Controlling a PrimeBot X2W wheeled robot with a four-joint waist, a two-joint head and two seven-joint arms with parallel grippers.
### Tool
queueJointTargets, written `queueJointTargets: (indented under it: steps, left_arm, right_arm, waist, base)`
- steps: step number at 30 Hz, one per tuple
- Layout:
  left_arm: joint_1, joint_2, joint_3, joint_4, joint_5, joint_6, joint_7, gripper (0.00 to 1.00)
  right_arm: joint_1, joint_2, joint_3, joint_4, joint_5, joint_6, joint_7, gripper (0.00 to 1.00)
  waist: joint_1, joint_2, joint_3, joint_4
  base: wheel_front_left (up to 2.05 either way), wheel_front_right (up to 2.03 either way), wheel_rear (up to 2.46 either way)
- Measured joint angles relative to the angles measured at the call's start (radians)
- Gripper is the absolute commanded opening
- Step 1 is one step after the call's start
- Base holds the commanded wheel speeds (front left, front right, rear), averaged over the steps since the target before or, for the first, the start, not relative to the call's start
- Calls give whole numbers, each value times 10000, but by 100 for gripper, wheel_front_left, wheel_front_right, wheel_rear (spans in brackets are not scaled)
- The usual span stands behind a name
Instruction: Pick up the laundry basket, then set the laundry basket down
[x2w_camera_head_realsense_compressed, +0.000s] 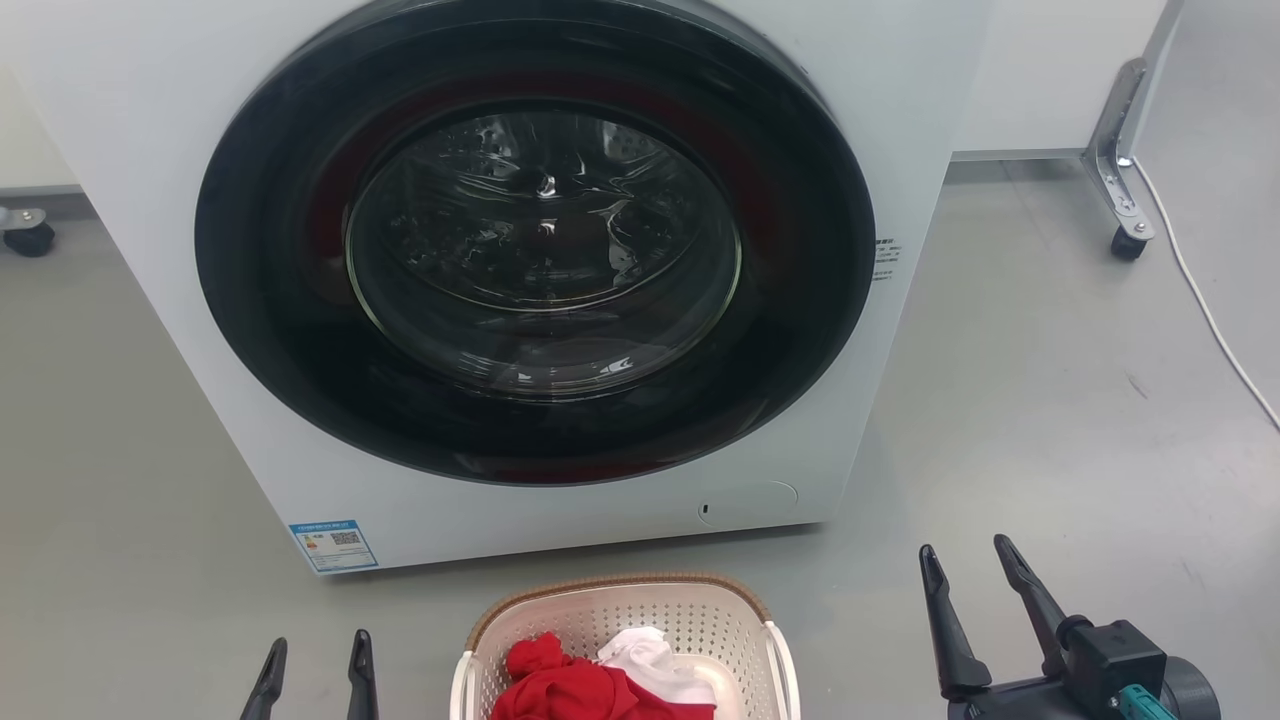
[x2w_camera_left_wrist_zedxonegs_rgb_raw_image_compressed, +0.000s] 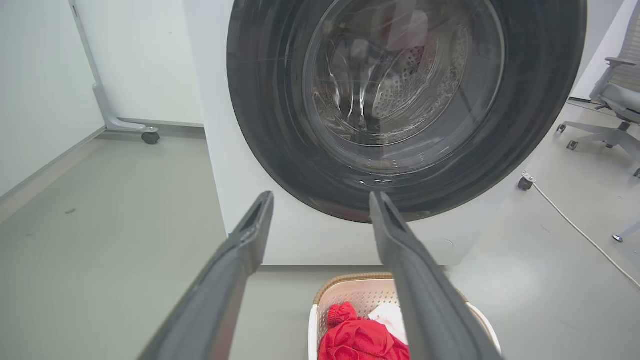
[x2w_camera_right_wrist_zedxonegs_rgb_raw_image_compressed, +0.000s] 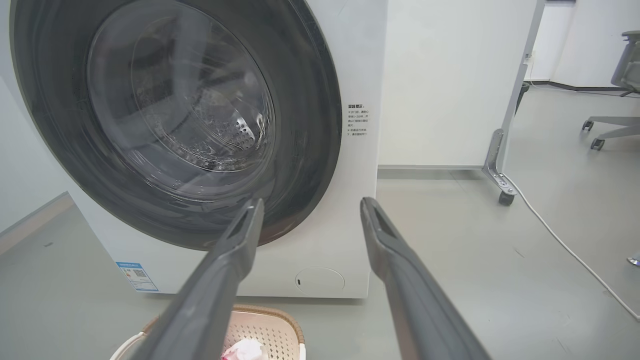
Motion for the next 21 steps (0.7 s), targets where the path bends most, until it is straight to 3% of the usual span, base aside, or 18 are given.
queueJointTargets:
  steps: [21]
  left_arm:
    - [176,-481,385,-514,675,0,957,100]
  right_arm:
    - [385,305,-512,-940,-800,0,895,100]
  waist:
    - [0,0,70,54]
  base:
    - [0,0,0]
